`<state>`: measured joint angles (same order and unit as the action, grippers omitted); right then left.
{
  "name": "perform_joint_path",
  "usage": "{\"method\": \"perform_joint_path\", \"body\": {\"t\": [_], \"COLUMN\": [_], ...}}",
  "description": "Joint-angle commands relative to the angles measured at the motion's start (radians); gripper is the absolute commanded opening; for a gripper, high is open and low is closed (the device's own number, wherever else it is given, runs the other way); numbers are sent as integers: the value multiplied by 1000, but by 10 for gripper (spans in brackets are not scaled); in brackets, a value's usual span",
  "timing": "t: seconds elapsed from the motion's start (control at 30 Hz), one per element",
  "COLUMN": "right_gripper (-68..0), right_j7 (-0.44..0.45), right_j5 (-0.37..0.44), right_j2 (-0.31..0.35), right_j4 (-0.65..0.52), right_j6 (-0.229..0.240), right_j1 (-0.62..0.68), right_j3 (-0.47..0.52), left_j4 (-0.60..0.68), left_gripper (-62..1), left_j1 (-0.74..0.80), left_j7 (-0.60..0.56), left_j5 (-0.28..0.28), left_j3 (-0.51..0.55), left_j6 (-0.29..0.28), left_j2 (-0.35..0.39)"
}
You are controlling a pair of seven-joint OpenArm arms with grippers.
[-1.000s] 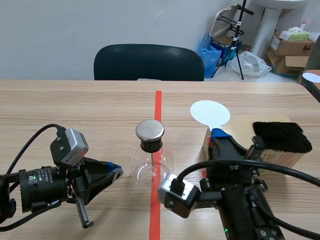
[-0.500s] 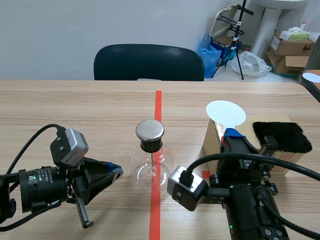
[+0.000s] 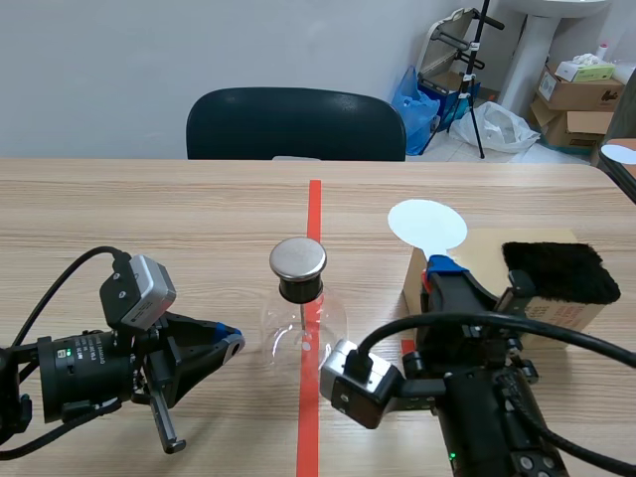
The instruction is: Do the electroscope experiment
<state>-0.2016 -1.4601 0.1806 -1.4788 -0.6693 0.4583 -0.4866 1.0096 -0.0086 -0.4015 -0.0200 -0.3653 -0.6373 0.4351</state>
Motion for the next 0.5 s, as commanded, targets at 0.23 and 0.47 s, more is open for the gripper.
{"method": "perform_joint_path", "body": {"t": [0.23,0.47], "right_gripper": [-665,-665], "right_j7": [181,357], "right_j5": [-1,-1], "right_j2": [10,10], "right_j4": [-29,-29], "right_j6": [-11,-11], "right_j1": [-7,-7], "right_j3": [1,1], "left_j4": [19,19], "left_gripper": [-578,-578], "left_j1": [-6,-6], "left_j7": [-20,-20], "left_j5": [7,7], "left_j3": [10,10], "left_j6": [-2,-2], "left_j2": [-3,-3]}}
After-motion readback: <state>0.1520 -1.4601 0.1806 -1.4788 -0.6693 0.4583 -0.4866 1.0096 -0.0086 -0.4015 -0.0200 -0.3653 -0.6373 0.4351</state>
